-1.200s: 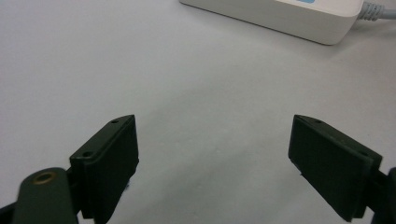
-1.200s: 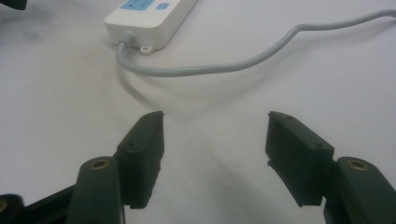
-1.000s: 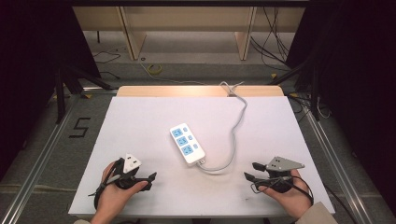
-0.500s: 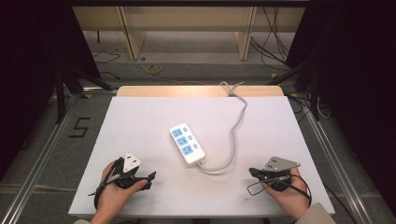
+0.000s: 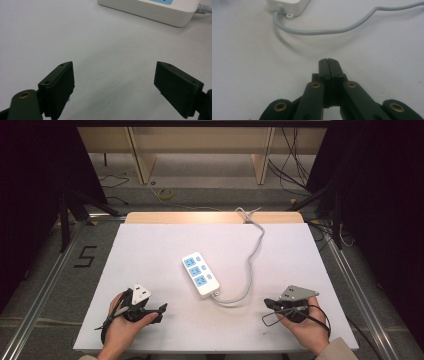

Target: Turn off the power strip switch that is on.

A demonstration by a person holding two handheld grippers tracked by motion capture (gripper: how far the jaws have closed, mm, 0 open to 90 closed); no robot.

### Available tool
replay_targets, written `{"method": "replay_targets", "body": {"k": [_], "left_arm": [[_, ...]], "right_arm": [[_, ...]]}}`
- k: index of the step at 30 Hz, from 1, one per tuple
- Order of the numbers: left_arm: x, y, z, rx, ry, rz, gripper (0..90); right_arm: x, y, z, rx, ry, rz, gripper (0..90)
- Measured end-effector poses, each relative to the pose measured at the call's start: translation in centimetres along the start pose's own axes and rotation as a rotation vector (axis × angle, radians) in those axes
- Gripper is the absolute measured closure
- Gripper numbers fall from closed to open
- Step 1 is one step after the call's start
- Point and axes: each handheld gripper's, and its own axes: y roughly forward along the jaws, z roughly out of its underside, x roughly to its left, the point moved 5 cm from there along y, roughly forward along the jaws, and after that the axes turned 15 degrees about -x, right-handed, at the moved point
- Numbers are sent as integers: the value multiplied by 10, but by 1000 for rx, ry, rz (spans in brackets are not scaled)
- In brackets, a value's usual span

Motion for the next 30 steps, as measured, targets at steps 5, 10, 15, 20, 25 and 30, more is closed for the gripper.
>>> {"method": "replay_targets", "body": {"k": [5, 10, 15, 20, 25, 30], "left_arm": [[0, 1, 0, 1, 0, 1, 163], [-1, 1, -1, -3, -6, 1, 163], [-1, 1, -1, -4, -7, 1, 163], [0, 2, -1, -5, -6, 1, 165], [-1, 2, -1, -8, -6, 2, 166], [-2, 1, -2, -17, -11, 5, 166]], "right_arm": [[-1, 1, -1, 10, 22, -1, 900], [0, 2, -2, 16, 26, -4, 900], [2, 5, -5, 25, 13, -12, 900], [3, 7, -8, 25, 15, -16, 900], [5, 11, -10, 28, 16, -26, 900], [6, 12, -13, 23, 16, -26, 900]]}}
